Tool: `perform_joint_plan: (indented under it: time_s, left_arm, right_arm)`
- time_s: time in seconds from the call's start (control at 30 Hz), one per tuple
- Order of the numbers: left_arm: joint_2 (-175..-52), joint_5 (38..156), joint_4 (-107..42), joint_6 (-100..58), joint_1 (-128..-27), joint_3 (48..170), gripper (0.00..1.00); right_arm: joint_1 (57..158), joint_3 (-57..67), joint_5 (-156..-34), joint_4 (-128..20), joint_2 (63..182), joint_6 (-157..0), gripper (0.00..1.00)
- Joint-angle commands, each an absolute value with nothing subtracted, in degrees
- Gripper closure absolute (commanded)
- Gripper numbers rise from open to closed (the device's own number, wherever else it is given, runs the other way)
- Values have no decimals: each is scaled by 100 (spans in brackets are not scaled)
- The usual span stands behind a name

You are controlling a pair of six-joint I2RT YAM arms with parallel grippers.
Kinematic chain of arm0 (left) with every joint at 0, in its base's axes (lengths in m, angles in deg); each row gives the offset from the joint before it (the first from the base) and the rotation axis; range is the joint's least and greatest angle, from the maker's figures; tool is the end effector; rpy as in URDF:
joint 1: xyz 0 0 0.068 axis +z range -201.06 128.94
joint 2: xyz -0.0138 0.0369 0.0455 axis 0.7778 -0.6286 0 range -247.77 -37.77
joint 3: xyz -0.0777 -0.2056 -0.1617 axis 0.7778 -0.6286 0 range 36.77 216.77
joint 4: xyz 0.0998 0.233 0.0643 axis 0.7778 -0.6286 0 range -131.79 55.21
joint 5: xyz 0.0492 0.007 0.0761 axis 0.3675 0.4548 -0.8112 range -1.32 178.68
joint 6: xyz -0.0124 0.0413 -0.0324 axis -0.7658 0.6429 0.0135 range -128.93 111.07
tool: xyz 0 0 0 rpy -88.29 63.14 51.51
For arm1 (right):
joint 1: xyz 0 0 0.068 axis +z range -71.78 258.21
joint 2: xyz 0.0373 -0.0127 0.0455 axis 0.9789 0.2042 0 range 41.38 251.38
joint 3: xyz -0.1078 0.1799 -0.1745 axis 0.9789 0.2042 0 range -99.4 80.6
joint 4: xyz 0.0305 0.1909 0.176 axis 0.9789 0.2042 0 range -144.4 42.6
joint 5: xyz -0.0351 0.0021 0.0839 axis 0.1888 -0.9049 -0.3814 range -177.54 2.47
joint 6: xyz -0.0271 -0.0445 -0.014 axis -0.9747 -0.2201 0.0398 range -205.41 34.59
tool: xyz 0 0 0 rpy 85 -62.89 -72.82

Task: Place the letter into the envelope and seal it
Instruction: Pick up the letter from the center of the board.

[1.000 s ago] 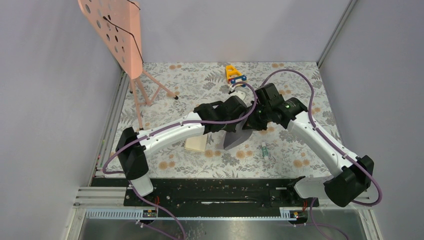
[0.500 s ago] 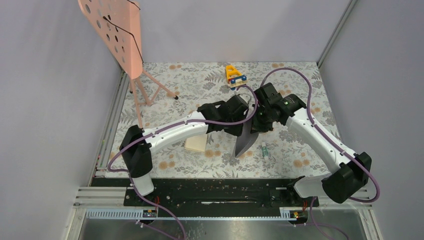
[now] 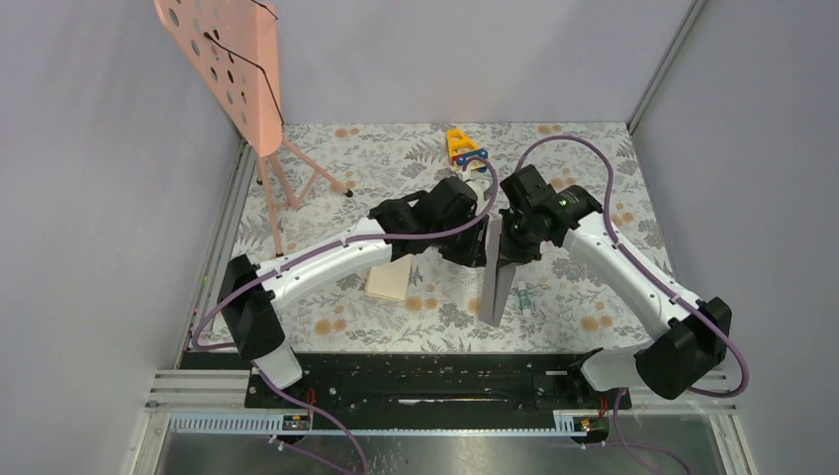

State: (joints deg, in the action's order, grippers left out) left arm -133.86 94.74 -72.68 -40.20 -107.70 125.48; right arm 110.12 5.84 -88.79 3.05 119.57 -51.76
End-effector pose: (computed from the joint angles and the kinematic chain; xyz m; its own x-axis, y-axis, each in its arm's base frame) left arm 0.2036 -0.3159 0.3263 -0.7863 0.2557 -0.5625 0.5421 0.7223 -0.4294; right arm 0.2267 0.1421 0.3214 -0.9151 0.0830 -0.3945 -0.0362 0.9577 0.2856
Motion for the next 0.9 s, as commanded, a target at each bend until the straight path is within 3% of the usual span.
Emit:
perform_joint_plan:
  time_s: [0.0,0.67,0.87]
  left_arm:
    - [-13000,9986,-7003,-4087,-10697,12473,75]
    - [-12411,10362,-6761,-4344,-9319,11169,75]
    - [-12377,9234,-7656,-3906,-8640,10975,58]
  right_arm:
    - [11034,432,-8606,627,12136,-5314,100]
    - [11034,303,-8526,758,12272,-5360,100]
    - [11038,299,-8735,638,12318,-5426,100]
